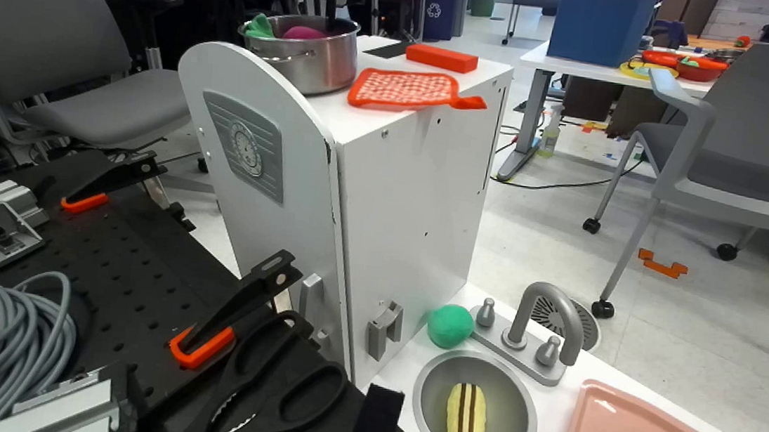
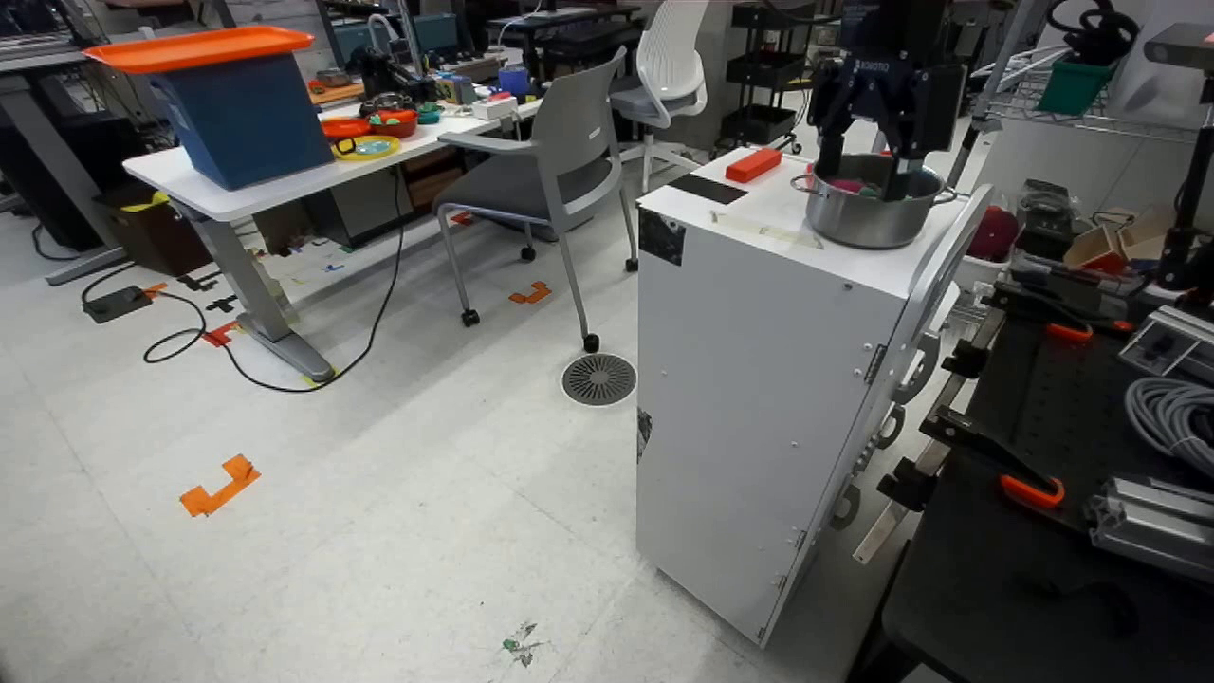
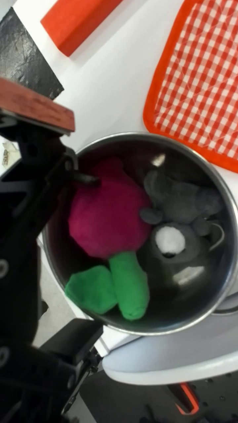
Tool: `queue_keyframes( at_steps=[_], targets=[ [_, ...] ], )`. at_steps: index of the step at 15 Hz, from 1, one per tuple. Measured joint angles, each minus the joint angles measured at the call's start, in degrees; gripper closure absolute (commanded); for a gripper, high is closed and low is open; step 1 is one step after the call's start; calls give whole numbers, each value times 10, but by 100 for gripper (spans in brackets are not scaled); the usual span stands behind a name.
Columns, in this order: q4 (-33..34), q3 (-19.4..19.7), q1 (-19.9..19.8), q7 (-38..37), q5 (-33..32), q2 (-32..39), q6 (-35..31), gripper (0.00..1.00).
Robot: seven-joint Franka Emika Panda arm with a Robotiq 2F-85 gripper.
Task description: Take the plush toy out of the pot
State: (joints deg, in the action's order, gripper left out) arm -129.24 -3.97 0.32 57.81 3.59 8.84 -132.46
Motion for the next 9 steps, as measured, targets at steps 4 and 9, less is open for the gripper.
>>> queue_keyframes(
  at_steps=[4, 9],
  targets=[
    [0, 0, 0, 6, 0, 0, 0, 0],
    [0, 0, -2, 16, -1, -1, 1, 0]
  ],
)
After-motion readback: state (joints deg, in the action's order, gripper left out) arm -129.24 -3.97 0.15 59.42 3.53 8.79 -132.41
